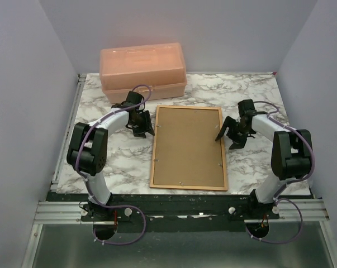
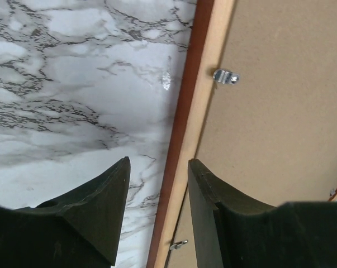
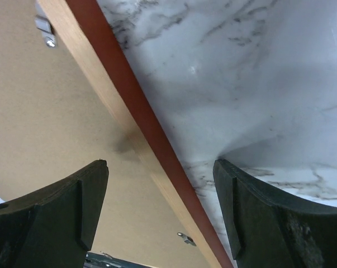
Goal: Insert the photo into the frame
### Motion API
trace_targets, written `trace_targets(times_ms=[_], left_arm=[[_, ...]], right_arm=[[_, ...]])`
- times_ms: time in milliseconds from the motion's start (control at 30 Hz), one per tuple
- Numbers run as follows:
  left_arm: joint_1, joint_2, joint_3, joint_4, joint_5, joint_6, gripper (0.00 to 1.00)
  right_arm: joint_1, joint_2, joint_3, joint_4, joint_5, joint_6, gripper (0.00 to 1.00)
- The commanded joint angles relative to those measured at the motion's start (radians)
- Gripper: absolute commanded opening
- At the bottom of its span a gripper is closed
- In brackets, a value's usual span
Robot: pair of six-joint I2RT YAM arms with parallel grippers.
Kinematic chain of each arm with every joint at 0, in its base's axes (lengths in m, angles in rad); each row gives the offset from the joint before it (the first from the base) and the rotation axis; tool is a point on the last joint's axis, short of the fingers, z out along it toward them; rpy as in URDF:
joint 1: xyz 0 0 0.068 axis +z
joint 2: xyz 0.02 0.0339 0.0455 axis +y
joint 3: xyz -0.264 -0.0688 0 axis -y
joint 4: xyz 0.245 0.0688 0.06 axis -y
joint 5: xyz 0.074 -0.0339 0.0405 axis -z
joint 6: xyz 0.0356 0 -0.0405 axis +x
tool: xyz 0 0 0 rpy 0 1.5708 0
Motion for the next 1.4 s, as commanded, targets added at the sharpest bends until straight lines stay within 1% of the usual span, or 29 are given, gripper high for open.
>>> trace_targets(times_ms=[0,233,367,667,900,1000,1100,1267,1333,1367], left_arm=[[0.000,0.051,0.047,-0.038,-0.061,0.011,0.47],[-0.009,0.098,0.055,-0.012,-0.022,0.008,0.46],[-0.031,0.119,0.060,-0.006,-0.022,0.004,0.46],[-0.096,0.160,0.083,-0.009,-0.032,-0.005,0.47],[-0.126,0.152,0.059,0.036,0.025,-0.004,0.47],[-0.148,0.136,0.047,0.046,0.037,-0.002,0.47],[-0.163,0.114,0.021,0.053,0.038,-0.007,0.47],[-0.164,0.054,-0.065,0.080,0.047,-0.015,0.47],[-0.164,0.026,-0.095,0.080,0.032,-0.016,0.50],[-0.162,0.014,-0.105,0.073,0.020,-0.015,0.57]], right_arm=[[0.001,0.047,0.045,0.037,-0.030,-0.035,0.84],[0.001,0.090,0.053,0.051,-0.042,-0.045,0.83],[0.000,0.102,0.053,0.060,-0.065,-0.050,0.83],[0.001,0.121,0.050,0.084,-0.180,-0.085,0.83],[0.013,0.123,0.038,0.108,-0.291,-0.112,0.83],[0.045,0.131,0.046,0.096,-0.295,-0.127,0.83],[0.080,0.129,0.045,0.090,-0.269,-0.123,0.83],[0.089,0.077,-0.005,0.100,-0.233,-0.105,0.83],[0.090,0.049,-0.021,0.097,-0.210,-0.107,0.84],[0.090,0.034,-0.027,0.092,-0.193,-0.108,0.85]])
